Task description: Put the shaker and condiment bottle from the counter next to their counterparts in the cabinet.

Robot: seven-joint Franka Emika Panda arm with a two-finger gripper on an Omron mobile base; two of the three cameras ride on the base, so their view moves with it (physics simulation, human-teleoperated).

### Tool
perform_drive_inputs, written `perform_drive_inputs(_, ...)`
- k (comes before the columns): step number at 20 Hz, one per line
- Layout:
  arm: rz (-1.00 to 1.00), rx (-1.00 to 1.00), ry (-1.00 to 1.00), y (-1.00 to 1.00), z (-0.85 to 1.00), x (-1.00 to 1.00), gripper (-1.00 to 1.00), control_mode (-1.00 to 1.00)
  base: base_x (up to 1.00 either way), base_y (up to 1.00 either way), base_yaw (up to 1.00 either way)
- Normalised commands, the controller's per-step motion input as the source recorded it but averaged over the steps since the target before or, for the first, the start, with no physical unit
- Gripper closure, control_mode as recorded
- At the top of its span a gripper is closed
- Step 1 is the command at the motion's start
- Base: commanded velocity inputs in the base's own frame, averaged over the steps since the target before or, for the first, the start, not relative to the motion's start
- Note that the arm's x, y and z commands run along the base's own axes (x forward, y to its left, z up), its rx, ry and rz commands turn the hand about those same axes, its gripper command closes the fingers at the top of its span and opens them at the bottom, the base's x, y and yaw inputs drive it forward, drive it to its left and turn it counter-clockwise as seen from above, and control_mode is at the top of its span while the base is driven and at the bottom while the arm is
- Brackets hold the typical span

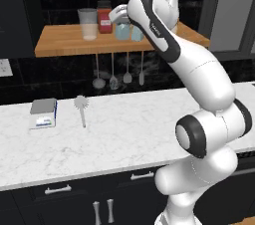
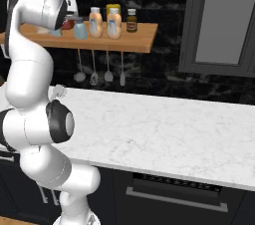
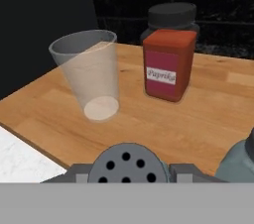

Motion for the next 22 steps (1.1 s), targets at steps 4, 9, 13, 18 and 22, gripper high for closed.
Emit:
perform_drive_inputs(4,0.00,-0.01,-0.08,0.00,0.00,0.16,1.00,-1.00,0.00,0.00,0.00)
perform_drive_inputs(9,0.06,0.00,-0.12,-0.17,0.00,0.00,1.00,-1.00,0.00,0.00,0.00)
perform_drive_inputs(13,0.00,0.00,-0.04,-0.01,-0.07,0.00,1.00,-1.00,0.00,0.00,0.00)
perform_drive_inputs(18,0.00,0.00,-0.02,0.07,-0.11,0.00,1.00,-1.00,0.00,0.00,0.00)
perform_drive_inputs(22,0.00,0.00,0.00,0.00,0.00,0.00,1.00,-1.00,0.00,0.00,0.00)
